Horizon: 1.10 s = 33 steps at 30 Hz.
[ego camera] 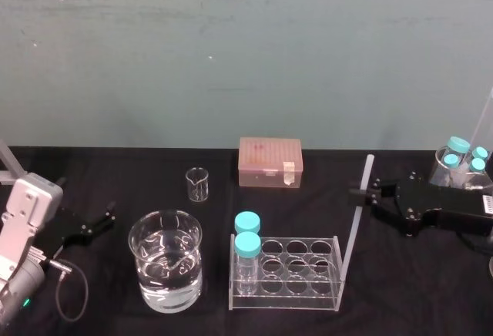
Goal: Pick up the stirring rod with one hand, then place it down.
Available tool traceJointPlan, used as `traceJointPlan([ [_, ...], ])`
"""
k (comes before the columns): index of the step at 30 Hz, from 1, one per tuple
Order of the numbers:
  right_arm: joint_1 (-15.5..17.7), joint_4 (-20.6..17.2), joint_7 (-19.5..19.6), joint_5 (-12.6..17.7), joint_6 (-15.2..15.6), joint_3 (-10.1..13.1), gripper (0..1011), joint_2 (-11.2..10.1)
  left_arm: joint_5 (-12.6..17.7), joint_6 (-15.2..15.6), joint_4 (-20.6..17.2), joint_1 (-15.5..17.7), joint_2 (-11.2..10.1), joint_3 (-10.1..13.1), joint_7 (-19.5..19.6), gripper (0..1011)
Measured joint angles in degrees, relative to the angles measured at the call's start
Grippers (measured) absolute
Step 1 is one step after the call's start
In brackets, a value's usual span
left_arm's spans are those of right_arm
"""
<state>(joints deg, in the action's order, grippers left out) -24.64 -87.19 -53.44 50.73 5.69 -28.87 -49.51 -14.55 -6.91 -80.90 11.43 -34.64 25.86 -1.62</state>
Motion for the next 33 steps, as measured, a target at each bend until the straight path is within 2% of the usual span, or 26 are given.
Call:
traceJointPlan([
  [7,-0.9,1.9,0.0,-1.5,-1.5,-1.2,72,1.7,0.0,0.0,0.0,0.0,0.0,0.0,0.0,1005],
  [19,-1.4,2.1,0.4,-1.7,-2.2,-1.4,72,2.7,0.0,0.0,0.0,0.0,0.0,0.0,0.0,1005],
  [33,-1.9,5.4,0.7,-2.8,-3.6,-2.1,72,5.0,0.0,0.0,0.0,0.0,0.0,0.0,0.0,1005],
])
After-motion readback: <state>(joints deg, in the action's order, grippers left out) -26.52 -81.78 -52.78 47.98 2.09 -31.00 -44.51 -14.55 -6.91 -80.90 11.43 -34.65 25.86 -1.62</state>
